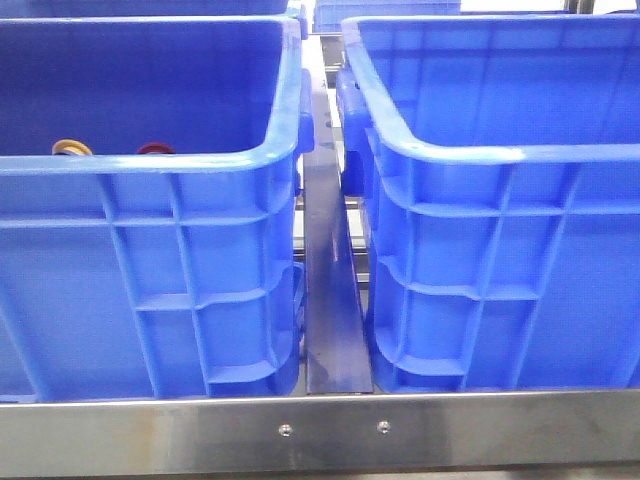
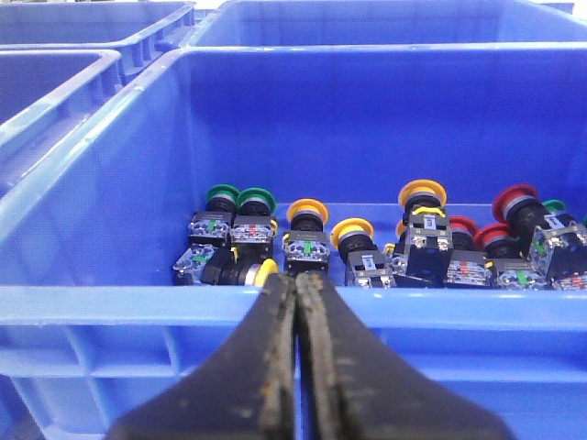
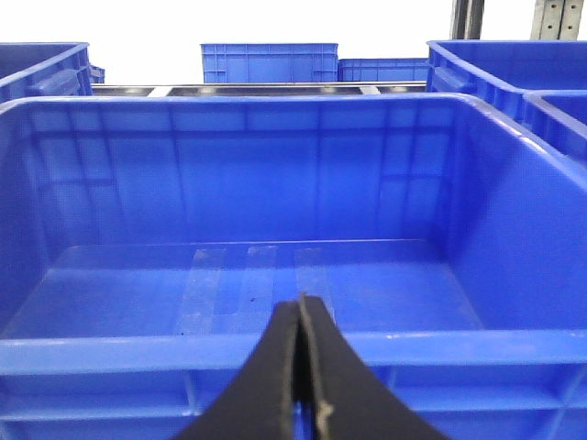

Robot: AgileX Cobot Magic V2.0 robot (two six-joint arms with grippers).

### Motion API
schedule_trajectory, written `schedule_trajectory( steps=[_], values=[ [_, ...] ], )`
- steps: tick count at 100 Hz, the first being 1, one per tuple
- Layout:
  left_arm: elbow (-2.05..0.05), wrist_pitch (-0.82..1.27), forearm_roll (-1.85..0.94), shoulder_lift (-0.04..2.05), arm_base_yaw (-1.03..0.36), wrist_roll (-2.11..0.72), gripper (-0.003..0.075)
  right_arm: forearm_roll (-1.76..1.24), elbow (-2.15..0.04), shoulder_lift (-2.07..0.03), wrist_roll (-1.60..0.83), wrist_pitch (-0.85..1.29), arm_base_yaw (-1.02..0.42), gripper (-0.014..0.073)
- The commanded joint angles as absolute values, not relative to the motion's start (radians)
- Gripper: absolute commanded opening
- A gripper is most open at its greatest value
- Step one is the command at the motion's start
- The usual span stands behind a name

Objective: Pick red and yellow buttons and place in box

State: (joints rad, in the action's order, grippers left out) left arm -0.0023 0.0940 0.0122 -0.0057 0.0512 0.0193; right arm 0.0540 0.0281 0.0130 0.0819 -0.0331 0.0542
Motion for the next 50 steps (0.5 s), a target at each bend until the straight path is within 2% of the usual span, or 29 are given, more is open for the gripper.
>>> schedule_trajectory(
  steps=[1, 30, 50],
  values=[
    [0.020, 0.000, 0.006, -0.036, 0.051, 0.029, -0.0020, 0.063, 0.033, 0.030, 0.077, -0.110, 0.054, -0.0069],
    [-0.056, 0.021, 0.009, -0.036, 0.049, 0.029, -0.0020, 0.063, 0.033, 0.030, 0.077, -0.110, 0.054, -0.0069],
    [-0.225, 0.231, 0.009, 0.037, 0.049, 0.029, -0.0020, 0.063, 0.033, 0.030, 0.077, -0.110, 0.054, -0.0069]
  ],
)
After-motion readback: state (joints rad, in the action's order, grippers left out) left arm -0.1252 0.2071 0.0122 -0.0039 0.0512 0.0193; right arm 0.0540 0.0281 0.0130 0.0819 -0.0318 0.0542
